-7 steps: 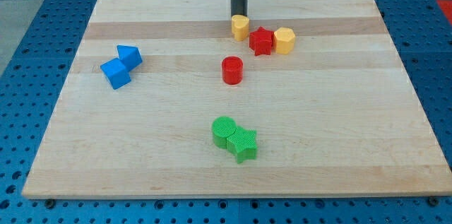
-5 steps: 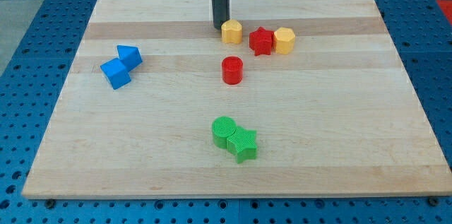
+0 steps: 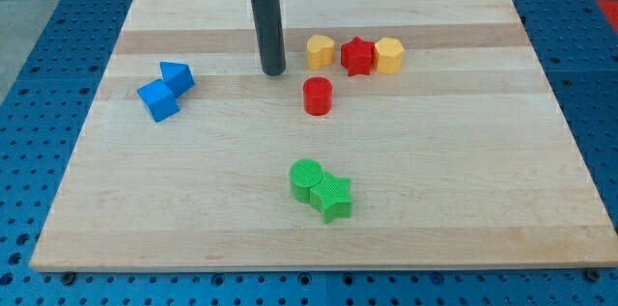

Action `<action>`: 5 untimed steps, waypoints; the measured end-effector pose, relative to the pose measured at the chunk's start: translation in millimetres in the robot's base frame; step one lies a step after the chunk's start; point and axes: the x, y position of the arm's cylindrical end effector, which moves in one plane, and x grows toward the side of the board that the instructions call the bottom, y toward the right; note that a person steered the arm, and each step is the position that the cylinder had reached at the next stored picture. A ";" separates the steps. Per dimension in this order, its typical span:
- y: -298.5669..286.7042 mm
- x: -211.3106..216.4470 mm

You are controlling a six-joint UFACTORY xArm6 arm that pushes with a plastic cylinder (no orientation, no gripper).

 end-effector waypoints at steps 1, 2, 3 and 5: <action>0.1 -3.3; 11.5 0.1; 24.6 5.7; 22.7 7.6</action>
